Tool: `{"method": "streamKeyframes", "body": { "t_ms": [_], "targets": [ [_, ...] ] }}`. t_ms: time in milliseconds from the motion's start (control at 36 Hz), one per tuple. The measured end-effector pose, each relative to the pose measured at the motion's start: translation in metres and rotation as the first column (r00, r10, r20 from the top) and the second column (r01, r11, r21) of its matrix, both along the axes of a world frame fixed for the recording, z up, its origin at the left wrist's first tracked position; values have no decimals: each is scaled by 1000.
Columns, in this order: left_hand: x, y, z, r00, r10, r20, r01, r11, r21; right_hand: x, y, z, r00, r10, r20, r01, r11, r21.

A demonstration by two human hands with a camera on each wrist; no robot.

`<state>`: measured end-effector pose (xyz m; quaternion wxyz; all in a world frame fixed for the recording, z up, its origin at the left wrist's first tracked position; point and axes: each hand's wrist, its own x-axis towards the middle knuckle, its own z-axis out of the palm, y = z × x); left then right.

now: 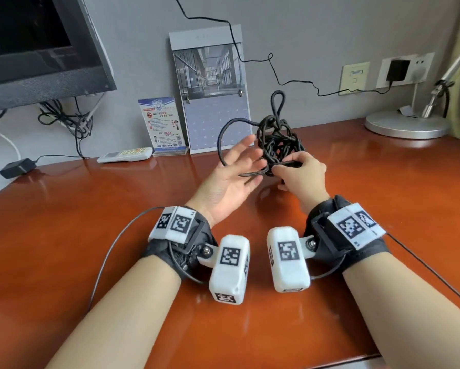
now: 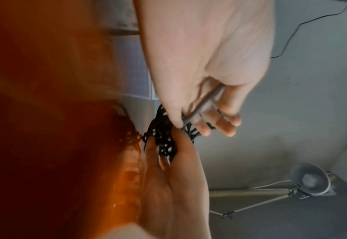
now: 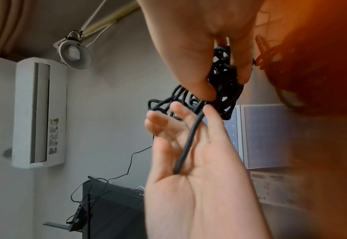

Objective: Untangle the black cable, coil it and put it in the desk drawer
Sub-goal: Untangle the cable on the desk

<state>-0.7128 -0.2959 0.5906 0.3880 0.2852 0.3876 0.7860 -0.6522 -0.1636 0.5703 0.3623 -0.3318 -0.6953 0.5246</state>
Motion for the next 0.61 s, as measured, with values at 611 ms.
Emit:
{"method": "streamKeyframes", "body": {
  "t_ms": [611],
  "targets": [
    [-23, -13, 15, 926, 253, 281, -198, 957, -210, -3, -18, -4, 977, 161, 140, -185, 965, 183]
  ]
}}
